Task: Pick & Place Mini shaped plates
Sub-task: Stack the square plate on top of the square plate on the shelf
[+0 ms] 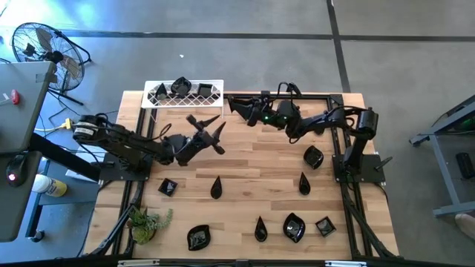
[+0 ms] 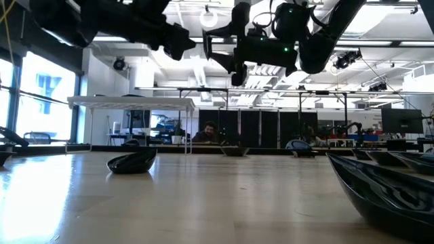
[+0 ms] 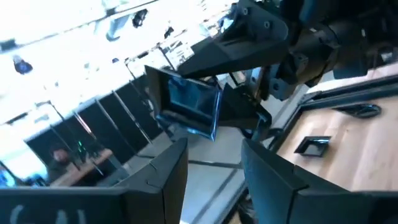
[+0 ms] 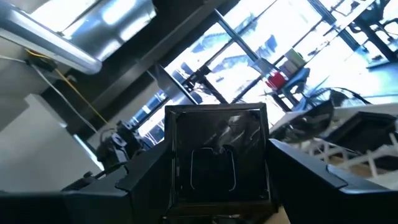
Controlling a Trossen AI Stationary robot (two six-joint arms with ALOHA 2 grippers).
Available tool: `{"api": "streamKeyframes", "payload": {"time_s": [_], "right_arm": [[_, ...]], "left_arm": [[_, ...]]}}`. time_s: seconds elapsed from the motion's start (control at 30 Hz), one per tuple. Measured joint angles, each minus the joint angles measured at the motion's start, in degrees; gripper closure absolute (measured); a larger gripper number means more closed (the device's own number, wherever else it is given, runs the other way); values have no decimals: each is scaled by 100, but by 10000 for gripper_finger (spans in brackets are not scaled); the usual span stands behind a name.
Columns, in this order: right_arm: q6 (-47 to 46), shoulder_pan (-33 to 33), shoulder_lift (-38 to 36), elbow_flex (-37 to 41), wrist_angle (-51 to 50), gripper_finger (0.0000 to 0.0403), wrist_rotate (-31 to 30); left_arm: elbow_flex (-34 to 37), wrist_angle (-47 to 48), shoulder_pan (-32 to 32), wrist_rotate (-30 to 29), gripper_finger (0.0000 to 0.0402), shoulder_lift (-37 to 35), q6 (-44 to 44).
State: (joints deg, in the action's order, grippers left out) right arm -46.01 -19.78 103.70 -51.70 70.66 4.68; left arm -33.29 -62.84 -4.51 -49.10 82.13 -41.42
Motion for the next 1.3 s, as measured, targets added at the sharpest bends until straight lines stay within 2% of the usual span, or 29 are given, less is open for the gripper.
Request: {"api": "streamKeyframes", "payload": {"time_s": [0.13,0.23,0.47,0.9,1.03,1.3], "right_arm": [[-3,62,0,0,272,151,36],[-11,132,0,0,467,151,98],[-10,320,0,0,810,151,117],[-8,477,0,0,988,151,174],[-8,484,0,0,990,151,174],[-5,484,0,0,990,151,172]], "left_arm": [[-401,506,0,46,255,40,-80],[-659,785,0,-140,255,52,-80],[-930,723,-2,-38,255,52,-171],[-945,596,-2,368,257,55,-6],[-945,595,-2,402,286,55,-6],[-945,632,-4,561,392,55,-125]]}}
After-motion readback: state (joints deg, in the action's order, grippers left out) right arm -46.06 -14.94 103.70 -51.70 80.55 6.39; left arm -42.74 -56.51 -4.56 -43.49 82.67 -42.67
